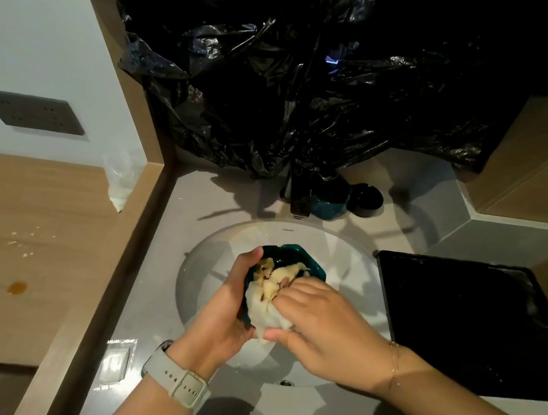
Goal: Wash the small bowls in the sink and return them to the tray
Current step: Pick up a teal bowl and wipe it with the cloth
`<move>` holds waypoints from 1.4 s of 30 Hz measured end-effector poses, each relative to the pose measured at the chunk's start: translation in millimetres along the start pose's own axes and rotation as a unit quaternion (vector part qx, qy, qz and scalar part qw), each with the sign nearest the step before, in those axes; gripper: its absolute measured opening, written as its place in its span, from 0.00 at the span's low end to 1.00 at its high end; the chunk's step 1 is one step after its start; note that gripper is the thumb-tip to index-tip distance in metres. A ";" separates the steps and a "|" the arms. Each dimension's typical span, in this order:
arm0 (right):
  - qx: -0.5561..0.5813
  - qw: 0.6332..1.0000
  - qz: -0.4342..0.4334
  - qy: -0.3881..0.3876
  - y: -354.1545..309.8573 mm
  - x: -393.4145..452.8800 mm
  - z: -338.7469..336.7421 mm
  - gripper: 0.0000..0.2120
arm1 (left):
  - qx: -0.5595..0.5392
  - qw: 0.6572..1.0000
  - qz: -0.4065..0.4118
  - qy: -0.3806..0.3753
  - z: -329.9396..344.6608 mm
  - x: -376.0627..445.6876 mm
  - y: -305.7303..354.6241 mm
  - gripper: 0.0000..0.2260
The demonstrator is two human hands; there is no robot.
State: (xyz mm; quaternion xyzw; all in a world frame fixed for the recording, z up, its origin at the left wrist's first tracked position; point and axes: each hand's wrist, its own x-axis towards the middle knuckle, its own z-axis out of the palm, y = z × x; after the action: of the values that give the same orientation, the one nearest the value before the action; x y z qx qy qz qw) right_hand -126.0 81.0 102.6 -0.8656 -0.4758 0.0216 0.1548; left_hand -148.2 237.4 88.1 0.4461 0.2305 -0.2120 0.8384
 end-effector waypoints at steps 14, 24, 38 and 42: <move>-0.021 0.985 0.082 0.150 -18.1 3.2 8.3 0.20 | -0.093 0.995 0.003 -0.042 -4.3 0.4 -1.3 0.21; 0.082 0.986 0.132 0.058 7.3 5.8 -41.6 0.11 | 0.077 0.995 0.053 -0.032 4.5 -10.7 -0.7 0.23; 0.187 0.970 0.113 -0.105 19.5 29.3 -30.1 0.06 | 0.072 0.997 -0.012 -0.002 1.7 -5.5 -8.8 0.23; 0.020 0.993 0.067 -0.099 28.6 28.7 -17.5 0.08 | 0.028 0.999 -0.004 0.033 0.0 -3.6 -6.7 0.21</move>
State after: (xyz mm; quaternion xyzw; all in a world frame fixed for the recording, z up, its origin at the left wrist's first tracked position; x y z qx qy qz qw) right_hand -83.8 86.2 114.1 -0.8856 -0.4296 0.1270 0.1224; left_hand -154.9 234.5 85.8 0.4750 0.2535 -0.2068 0.8169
